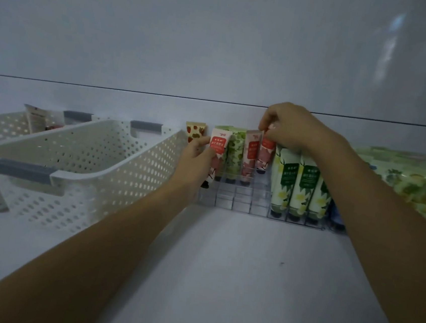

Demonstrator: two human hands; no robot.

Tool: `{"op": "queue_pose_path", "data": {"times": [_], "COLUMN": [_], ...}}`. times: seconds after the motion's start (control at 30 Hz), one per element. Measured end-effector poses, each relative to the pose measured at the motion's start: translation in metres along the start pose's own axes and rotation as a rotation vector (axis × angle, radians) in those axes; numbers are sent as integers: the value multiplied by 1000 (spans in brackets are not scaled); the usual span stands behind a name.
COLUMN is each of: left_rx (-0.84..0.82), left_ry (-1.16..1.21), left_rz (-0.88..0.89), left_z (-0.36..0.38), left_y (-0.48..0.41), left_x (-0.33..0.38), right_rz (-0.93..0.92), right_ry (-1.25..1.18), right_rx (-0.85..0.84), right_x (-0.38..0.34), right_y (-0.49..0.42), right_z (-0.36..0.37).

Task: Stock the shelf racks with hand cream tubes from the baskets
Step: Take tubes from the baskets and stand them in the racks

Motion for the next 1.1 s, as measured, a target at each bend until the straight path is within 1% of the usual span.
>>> {"op": "queue_pose_path", "data": {"times": [0.1,0.23,0.3,0.37,0.4,0.47,0.53,0.57,0.67,0.73,0.77,0.87,0.9,0.97,1.1], "left_rx": [-10,-5,5,-20,-40,-87,-126,-141,-185,-202,-192,-165,-182,-211,-210], "left_ry": [1,19,-9,20,53,104,126,122,74,-30,-160,-810,-953,-1101,-1164], "left_rz": [35,49,69,79,84,101,124,137,173,200,249,528,589,640,649], "left_z": [1,-1,-3,-3,-2,0,3,5,7,9,8,7,7,7,7], "left_y": [2,4,4,5,7,9,11,12,13,15,14,16,17,17,14], "left_x": [1,1,1,1,3,6,10,12,16,16,16,13,9,2,-2], "right_rz": [-10,19,-8,-61,-85,-111,-98,-86,-61,-57,-58,-62,-57,-45,-36], "right_ry": [4,-28,-14,-26,-50,-87,-89,-115,-227,-253,-249,-182,-151,-101,-97], "right_rx": [8,119,181,205,183,70,-40,-67,-76,-59,-38,37,52,66,32], "right_x": [0,7,4,-5,-11,-21,-25,-25,-24,-23,-23,-19,-17,-13,-8], "right_y": [-1,-3,-3,-2,-2,0,3,5,7,7,7,4,3,2,3], "right_z": [0,-2,-8,-14,-14,-8,1,3,1,-4,-7,-13,-13,-13,-6]}}
Point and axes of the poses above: each hand's wrist, its own y-axis away from the middle knuckle, its own z-axis out of the palm, x = y × z, the point moved 7 cm from there along -y, towards the middle knuckle, and after that the axes turned 6 degrees about x, right-handed, at the moved point
